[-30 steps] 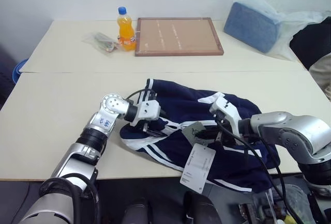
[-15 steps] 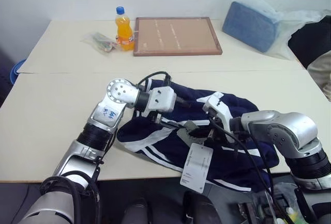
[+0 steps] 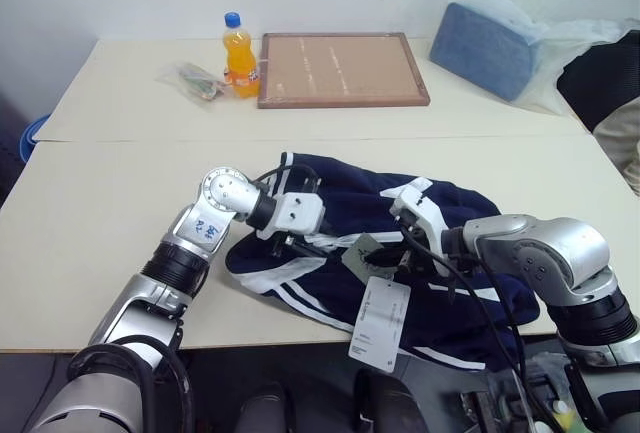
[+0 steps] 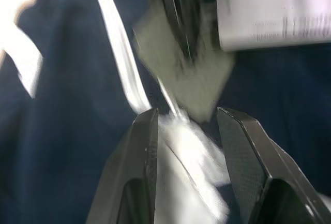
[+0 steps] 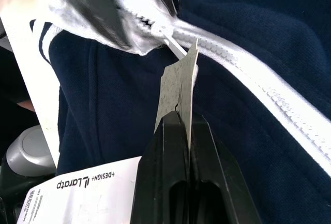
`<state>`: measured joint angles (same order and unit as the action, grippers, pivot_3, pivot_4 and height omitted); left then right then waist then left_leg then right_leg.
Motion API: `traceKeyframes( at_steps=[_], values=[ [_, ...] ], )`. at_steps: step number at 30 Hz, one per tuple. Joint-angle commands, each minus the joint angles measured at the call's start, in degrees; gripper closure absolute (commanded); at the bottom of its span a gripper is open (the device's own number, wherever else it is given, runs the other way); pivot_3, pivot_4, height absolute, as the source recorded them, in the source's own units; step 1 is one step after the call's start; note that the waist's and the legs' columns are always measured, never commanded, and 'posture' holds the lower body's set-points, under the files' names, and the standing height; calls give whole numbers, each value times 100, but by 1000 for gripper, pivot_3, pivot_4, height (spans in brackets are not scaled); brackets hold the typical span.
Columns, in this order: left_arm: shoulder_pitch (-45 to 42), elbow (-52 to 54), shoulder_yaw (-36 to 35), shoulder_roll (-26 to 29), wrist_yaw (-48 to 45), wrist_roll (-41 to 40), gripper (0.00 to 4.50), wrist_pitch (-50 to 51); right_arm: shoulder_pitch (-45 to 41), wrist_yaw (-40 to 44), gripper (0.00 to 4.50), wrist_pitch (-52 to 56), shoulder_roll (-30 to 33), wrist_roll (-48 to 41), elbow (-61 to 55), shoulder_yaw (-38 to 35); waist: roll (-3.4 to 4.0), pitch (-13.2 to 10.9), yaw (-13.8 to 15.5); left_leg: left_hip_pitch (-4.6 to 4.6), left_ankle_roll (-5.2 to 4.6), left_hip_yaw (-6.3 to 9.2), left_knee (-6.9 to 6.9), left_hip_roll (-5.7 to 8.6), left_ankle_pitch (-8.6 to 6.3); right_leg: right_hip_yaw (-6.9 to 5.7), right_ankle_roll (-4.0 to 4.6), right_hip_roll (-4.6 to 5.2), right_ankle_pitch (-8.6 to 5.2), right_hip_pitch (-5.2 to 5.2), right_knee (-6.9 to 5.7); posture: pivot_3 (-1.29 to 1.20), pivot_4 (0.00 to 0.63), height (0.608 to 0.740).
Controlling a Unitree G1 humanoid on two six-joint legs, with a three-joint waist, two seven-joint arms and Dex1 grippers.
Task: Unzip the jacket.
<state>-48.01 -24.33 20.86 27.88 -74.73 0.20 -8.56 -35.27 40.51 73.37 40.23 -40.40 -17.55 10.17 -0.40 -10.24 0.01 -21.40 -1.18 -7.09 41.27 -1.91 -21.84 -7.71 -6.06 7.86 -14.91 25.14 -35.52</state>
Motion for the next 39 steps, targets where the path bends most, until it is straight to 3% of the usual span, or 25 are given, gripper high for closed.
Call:
traceKeyframes(
  at_steps=[1,6,17,24,29,32,39],
  values=[
    [-116,-465,4,-43,202,228,2633,-329,-126,-66,4500,125,-44,-34,-22,-229,0,0,11,0,0,0,0,1,0,0,0,1,0,0,0,0,150,740],
    [-388,-1327,-108,-384,721,352,2633,-532,-174,-180,4500,238,-135,-33,-94,-301,0,0,25,-1,-1,0,2,3,0,-3,0,3,0,-2,0,0,150,740],
    [-367,-2148,-145,-521,740,464,2633,-765,-29,-674,4500,251,63,394,106,-478,0,1,26,11,-4,0,2,4,2,-6,-1,8,0,-18,-2,0,150,740],
    [-259,-2215,-162,-474,754,481,2633,-842,408,-376,4500,108,941,387,29,-947,1,1,32,21,-5,9,2,5,1,-13,-1,13,0,-35,3,0,150,740],
    [-144,-2027,-246,-391,704,397,2633,-758,1055,-33,4500,-240,1834,484,264,-1703,0,1,19,26,-8,20,0,4,-1,-13,-1,15,1,-40,8,0,150,740],
    [-29,-1862,-304,-317,664,334,2633,-683,1875,264,4500,-634,2391,676,539,-2312,0,1,20,28,-8,21,-5,4,-1,-14,-1,14,1,-41,10,0,150,740],
    [181,-1517,-391,-206,637,296,2633,-524,2783,434,4500,-1570,3005,1316,1759,-3579,12,7,-6,43,-8,19,-15,3,-1,-2,-2,10,1,-45,14,0,150,740]
  ],
)
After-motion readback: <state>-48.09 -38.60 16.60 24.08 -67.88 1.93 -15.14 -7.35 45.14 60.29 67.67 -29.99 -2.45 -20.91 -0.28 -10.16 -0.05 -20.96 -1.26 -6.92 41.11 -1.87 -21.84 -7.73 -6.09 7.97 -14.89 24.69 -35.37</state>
